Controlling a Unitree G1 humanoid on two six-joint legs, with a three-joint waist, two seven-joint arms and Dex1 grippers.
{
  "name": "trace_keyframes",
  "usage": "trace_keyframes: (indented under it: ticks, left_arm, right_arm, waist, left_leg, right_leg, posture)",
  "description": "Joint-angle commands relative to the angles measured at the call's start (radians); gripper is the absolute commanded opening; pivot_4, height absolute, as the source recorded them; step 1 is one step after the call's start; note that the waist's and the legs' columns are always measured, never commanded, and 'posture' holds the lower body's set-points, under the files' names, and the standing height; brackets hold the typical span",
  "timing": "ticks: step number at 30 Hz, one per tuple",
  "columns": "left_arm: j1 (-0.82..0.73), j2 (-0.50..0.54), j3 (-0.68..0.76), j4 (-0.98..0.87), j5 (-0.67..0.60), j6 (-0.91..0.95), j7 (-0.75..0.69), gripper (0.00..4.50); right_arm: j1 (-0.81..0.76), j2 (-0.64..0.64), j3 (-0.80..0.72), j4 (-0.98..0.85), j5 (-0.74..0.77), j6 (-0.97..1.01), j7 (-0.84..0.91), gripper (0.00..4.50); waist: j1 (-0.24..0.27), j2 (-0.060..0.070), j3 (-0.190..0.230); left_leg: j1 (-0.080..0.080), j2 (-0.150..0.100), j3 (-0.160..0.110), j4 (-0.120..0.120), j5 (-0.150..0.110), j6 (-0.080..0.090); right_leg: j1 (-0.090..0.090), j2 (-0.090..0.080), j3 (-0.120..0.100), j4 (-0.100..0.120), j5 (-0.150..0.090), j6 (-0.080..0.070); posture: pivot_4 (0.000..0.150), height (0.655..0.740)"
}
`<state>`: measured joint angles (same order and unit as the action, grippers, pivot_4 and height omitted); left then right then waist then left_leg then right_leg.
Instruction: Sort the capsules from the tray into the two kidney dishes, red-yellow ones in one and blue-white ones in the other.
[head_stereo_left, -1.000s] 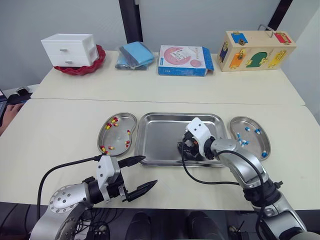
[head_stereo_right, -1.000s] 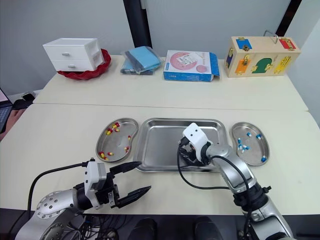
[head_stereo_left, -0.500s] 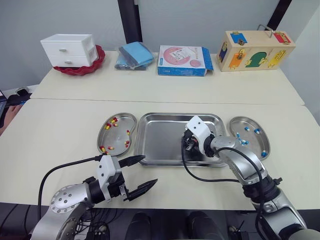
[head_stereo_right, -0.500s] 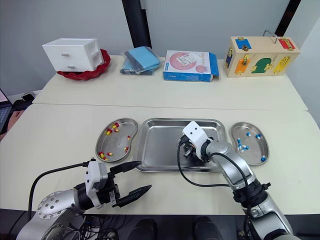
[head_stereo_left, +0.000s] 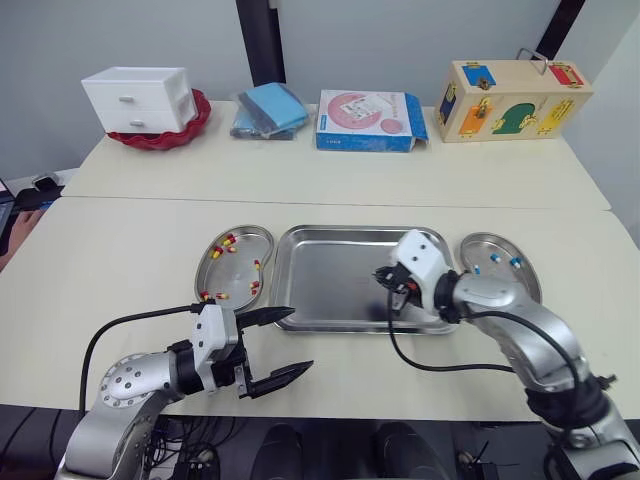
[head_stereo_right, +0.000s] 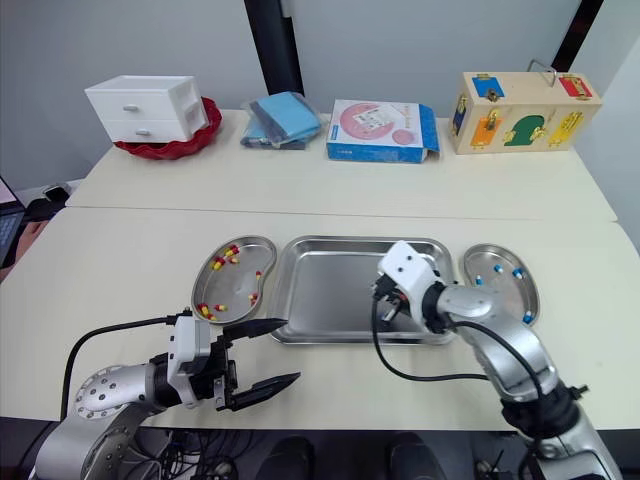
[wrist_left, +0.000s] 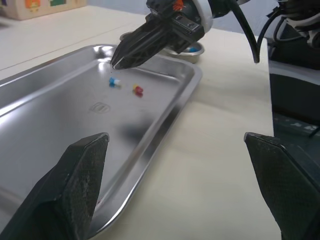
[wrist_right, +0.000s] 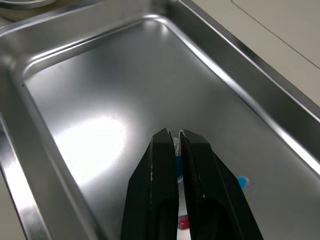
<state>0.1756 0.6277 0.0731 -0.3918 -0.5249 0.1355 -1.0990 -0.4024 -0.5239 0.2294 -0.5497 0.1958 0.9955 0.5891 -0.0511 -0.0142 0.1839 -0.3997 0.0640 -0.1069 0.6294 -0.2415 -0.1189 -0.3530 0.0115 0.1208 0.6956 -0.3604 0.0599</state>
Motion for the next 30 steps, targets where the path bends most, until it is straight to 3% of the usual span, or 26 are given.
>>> trace_keyframes:
  ticks: [1, 4, 10, 19, 30]
  left_arm:
    - [-0.031, -0.020, -0.002, 0.010, -0.046, -0.058, -0.058, 4.50]
    - [-0.045, -0.040, -0.011, 0.027, -0.045, -0.073, -0.064, 4.50]
    - [-0.041, -0.066, -0.021, 0.043, -0.036, -0.112, -0.077, 4.50]
    - [-0.033, -0.082, -0.029, 0.073, -0.023, -0.160, -0.081, 4.50]
    - [-0.026, -0.091, -0.025, 0.099, -0.023, -0.176, -0.057, 4.50]
  right_arm:
    - [0.096, -0.051, -0.179, -0.146, 0.069, 0.018, 0.022, 0.02]
    - [0.227, -0.080, -0.365, -0.213, 0.106, 0.026, 0.027, 0.02]
    - [0.349, -0.084, -0.567, -0.206, 0.146, 0.001, -0.003, 0.02]
    - [0.371, -0.069, -0.649, -0.043, 0.121, -0.042, -0.114, 0.02]
    - [0.353, -0.070, -0.659, -0.049, 0.172, -0.043, -0.139, 2.96]
  waist:
    - [0.001, 0.000, 0.000]
    - [0.014, 0.000, 0.000]
    - [0.011, 0.000, 0.000]
    - [0.010, 0.000, 0.001]
    - [0.011, 0.000, 0.001]
  left_leg:
    - [0.000, 0.000, 0.000, 0.000, 0.000, 0.000]
    - [-0.001, -0.001, 0.000, 0.000, 0.000, 0.000]
    - [0.000, 0.000, 0.001, 0.000, 0.000, 0.000]
    - [0.000, 0.000, 0.001, 0.000, 0.000, 0.000]
    - [0.000, 0.000, 0.001, 0.000, 0.000, 0.000]
  right_leg:
    - [0.000, 0.000, 0.000, 0.000, 0.000, 0.000]
    - [0.001, 0.000, 0.000, -0.002, 0.000, 0.000]
    - [0.001, 0.000, 0.001, -0.001, 0.000, 0.000]
    - [0.001, 0.000, 0.001, -0.001, 0.000, 0.000]
    - [0.001, 0.000, 0.001, -0.001, 0.000, 0.000]
  posture:
    - [0.150, 0.7400]
    - [0.150, 0.7400]
    - [0.150, 0.7400]
    - [0.150, 0.7400]
    - [0.150, 0.7400]
